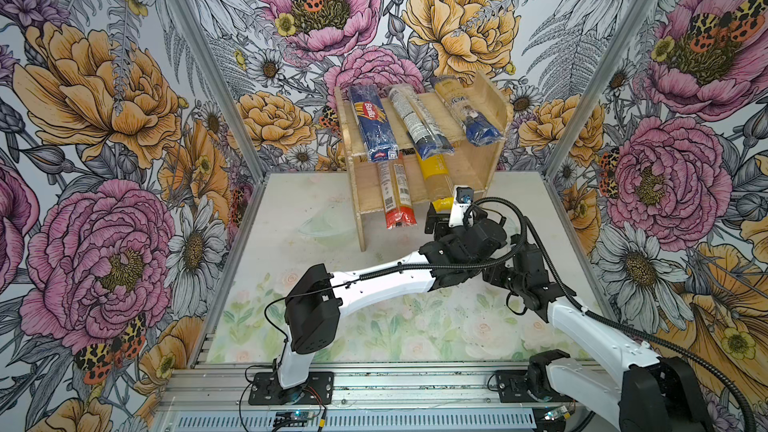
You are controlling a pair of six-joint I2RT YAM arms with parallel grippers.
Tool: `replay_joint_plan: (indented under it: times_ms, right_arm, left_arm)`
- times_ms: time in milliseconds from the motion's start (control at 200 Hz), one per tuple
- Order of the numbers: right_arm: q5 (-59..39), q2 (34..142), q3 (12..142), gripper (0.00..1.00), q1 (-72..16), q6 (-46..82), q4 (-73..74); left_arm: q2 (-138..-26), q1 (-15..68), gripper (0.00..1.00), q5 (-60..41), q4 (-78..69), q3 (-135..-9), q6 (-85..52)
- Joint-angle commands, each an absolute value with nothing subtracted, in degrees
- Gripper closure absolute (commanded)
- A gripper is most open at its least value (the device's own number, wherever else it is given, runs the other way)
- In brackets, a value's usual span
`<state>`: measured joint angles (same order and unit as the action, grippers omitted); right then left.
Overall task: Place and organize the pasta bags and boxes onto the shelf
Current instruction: 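Withdraw the left gripper from the shelf toward the robot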
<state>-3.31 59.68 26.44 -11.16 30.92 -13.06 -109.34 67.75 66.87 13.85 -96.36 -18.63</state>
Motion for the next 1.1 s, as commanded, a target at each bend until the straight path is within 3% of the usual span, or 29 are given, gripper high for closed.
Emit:
replay_joint_plan:
  times_ms: [0,415,1096]
  right_arm:
    - [-4.1,58.4,26.7,0.31,-10.9,30.0,-12.7]
    - [-4.7,58.3,27.2,0.31,-11.0,28.2,-13.0]
    - [-5.0,57.9,27.4,0.30,-10.8,27.0,-13.5]
  left_arm:
    - [-105.1,68.5,0.01,68.2,13.2,-93.4,-18.2]
    - [-91.9,69.4,0.01,66.9,13.4,-78.9,-22.5]
    - [-84.9,69.7,0.01,65.1,14.4,-69.5,-23.2]
